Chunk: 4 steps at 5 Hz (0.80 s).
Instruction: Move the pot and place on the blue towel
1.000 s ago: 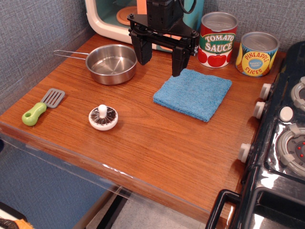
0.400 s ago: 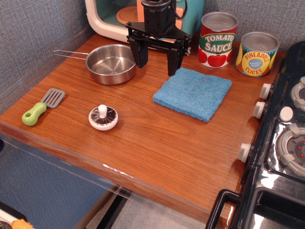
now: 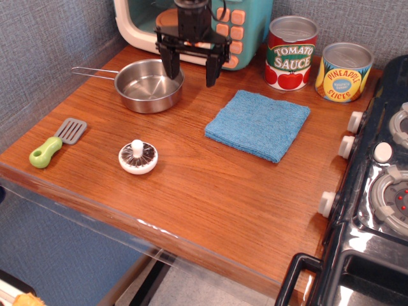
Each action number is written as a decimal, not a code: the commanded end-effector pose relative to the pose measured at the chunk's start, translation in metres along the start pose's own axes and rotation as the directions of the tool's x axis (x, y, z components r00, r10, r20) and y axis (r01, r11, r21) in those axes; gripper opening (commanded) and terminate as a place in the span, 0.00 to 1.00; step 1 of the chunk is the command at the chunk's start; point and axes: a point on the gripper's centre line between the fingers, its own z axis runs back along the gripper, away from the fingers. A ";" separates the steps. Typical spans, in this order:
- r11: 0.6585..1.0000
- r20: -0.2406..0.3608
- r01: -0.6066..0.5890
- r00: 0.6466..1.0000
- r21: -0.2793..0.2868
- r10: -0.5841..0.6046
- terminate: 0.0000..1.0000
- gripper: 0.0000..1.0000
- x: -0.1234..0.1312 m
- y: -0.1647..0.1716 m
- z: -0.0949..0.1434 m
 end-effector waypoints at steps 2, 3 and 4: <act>0.999 0.002 -0.031 1.000 0.045 0.031 0.00 0.00 0.012 0.012 -0.005; 0.998 0.001 -0.037 0.999 0.047 0.037 0.00 0.00 0.010 0.013 -0.004; 0.998 0.009 -0.032 0.999 0.046 0.032 0.00 0.00 0.008 0.012 0.000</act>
